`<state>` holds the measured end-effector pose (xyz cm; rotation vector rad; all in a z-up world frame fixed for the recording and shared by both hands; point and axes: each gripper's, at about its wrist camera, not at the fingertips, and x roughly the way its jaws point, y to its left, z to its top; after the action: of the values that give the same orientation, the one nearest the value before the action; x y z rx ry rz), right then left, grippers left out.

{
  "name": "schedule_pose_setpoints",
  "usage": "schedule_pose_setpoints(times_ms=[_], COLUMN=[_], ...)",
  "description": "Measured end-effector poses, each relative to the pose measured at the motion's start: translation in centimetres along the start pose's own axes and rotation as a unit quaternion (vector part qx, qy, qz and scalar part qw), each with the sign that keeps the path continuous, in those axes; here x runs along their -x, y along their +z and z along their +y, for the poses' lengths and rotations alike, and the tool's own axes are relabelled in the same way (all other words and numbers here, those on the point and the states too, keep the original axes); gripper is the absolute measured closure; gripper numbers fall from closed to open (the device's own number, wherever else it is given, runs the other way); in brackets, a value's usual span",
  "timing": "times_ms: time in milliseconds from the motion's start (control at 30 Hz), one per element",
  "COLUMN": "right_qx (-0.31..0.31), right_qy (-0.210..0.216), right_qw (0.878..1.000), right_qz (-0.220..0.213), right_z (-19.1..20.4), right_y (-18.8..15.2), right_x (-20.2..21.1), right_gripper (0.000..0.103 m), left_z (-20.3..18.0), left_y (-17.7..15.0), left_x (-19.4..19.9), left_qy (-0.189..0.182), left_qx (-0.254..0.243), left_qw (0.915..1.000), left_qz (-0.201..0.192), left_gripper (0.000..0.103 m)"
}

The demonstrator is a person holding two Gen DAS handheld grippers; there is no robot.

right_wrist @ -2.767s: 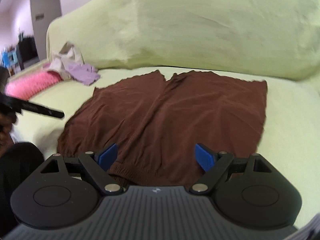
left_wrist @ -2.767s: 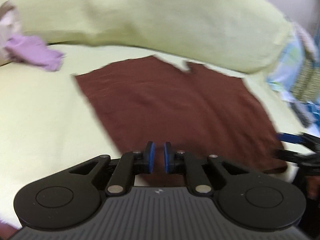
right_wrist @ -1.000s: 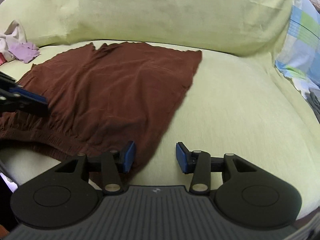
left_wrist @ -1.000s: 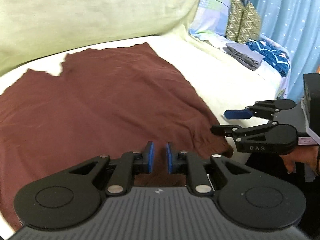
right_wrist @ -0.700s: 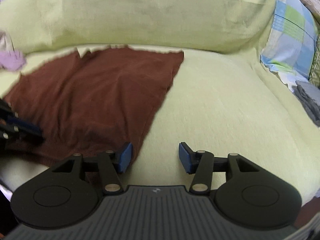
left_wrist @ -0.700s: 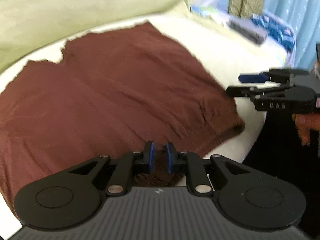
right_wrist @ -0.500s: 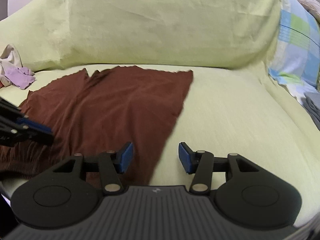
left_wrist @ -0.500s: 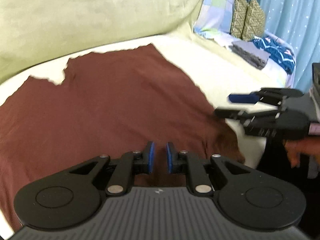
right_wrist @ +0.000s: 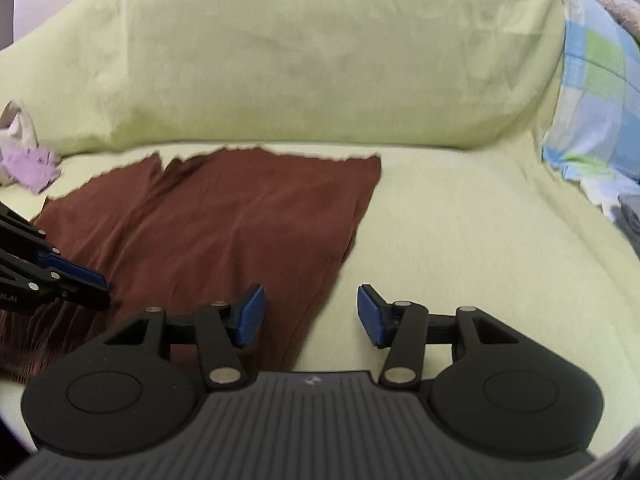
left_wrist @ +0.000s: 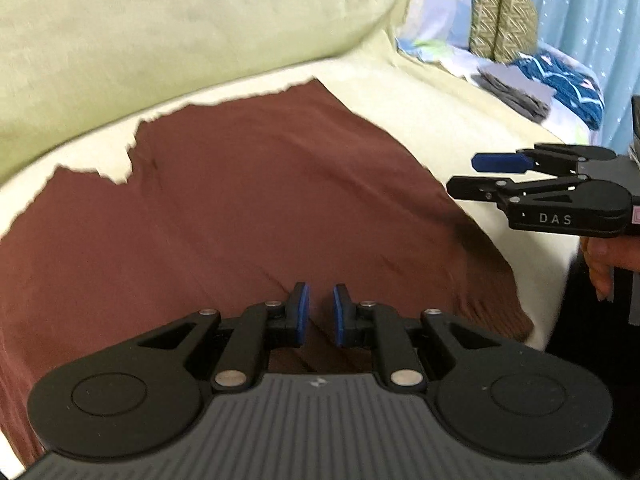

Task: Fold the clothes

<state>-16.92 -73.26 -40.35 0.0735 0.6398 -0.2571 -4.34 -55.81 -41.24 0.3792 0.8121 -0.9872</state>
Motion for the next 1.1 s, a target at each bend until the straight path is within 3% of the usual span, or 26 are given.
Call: schedule_pose_setpoints(times_ms=[167,300,400,533,667,800,1000,1100], right_qx=[0.034,0.046,0.023,-0.035,-0.032,-0.006,-0.041,-0.028], right_qy=[-0.026,-0.036,-0.022,-0.019,0.016,0.018,0.010,0.014], right_qw=[0.999,0.998,0.999,0.999,0.999,1.000,0.999,0.999], right_qz=[0.025,0.032,0.007,-0.035,-0.023,0.004,-0.026,-0.025], right_z=[-0.8,-1.5,-2.6,-4.7,-5.4,-5.1,-6.3,-6.3], right_y=[1.2,1.4,2.1,2.8,2.8,2.5,3.9,4.6], right_x=[-4.0,-6.1,-6.4,-5.0,-6.0,-7.8,-8.1,-8.9], right_gripper=[0.056,0.044,0.053,0.053,0.053,0.050,0.051,0.051], left_z=[0.4,-0.1,-0.3,-0.3,-1.6,-2.8,-1.4,-0.6], left_y=[2.8,3.7,4.2,5.0,5.8,5.7,6.2,6.6], left_x=[-2.1,-3.3,-4.0,-4.7,-6.8,-9.0,-6.9,-7.6], left_qy=[0.006,-0.001,-0.009,-0.044,-0.080,-0.056,-0.064,-0.067], left_qx=[-0.028,-0.039,-0.038,-0.017,-0.022,-0.054,-0.026,-0.014], left_qw=[0.9996,0.9992,0.9992,0.9983,0.9958,0.9969,0.9958,0.9960], left_qz=[-0.004,-0.005,-0.013,-0.035,-0.037,-0.008,-0.060,-0.057], left_gripper=[0.086,0.086,0.086,0.086,0.086,0.082,0.083,0.083])
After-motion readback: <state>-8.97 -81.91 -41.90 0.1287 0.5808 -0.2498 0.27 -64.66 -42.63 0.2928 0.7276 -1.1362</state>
